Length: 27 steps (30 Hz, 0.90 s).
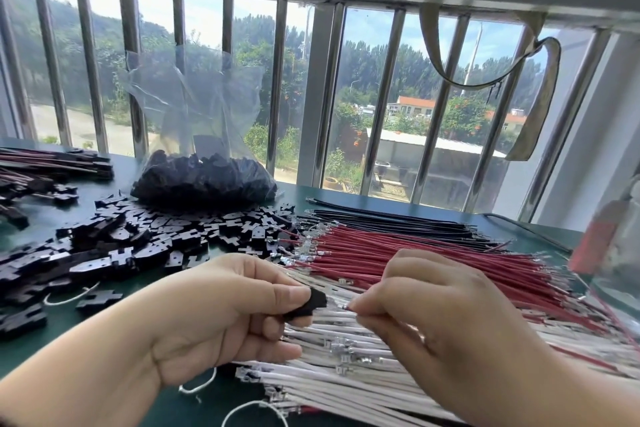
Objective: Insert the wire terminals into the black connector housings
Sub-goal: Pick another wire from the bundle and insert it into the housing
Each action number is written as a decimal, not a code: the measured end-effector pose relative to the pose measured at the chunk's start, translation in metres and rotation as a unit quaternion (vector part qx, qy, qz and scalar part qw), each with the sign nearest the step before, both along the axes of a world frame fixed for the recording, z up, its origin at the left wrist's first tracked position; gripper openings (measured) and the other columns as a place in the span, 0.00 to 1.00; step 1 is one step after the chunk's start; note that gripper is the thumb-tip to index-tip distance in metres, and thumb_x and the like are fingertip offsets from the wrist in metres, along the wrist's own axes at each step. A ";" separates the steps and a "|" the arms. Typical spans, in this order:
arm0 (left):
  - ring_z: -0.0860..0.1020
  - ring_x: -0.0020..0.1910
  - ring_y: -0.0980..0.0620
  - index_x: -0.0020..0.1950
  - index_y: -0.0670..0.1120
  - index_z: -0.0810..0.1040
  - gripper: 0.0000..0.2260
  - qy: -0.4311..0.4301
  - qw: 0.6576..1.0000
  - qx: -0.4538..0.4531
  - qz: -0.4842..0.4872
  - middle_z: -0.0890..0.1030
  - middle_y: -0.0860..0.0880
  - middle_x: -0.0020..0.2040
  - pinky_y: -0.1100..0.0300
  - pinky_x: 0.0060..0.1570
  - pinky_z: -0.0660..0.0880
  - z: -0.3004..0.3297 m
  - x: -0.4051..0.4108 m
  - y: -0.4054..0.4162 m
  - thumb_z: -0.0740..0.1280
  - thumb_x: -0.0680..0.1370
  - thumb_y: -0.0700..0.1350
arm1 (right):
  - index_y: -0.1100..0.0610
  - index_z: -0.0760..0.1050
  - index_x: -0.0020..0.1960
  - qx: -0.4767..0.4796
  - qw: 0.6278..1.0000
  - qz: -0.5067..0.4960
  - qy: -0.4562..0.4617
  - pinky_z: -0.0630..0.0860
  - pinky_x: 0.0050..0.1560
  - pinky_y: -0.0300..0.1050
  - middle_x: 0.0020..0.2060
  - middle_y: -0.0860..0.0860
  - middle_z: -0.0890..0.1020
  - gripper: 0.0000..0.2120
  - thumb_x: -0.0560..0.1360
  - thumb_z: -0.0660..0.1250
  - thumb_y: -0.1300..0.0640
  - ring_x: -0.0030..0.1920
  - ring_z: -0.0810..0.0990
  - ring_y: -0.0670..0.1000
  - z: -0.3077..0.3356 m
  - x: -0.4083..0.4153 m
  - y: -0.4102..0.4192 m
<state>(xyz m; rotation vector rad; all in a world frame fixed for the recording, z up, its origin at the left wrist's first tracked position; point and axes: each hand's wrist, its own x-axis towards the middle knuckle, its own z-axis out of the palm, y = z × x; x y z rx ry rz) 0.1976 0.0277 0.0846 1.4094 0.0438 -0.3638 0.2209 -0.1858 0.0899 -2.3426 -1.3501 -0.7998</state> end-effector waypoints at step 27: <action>0.79 0.30 0.55 0.38 0.54 0.85 0.05 -0.158 0.973 0.166 -0.024 0.83 0.51 0.31 0.69 0.28 0.72 0.007 0.002 0.000 0.74 0.71 0.43 | 0.46 0.79 0.42 0.068 0.968 0.054 0.233 0.72 0.39 0.26 0.33 0.36 0.80 0.14 0.66 0.66 0.37 0.38 0.80 0.38 -0.003 0.014 0.011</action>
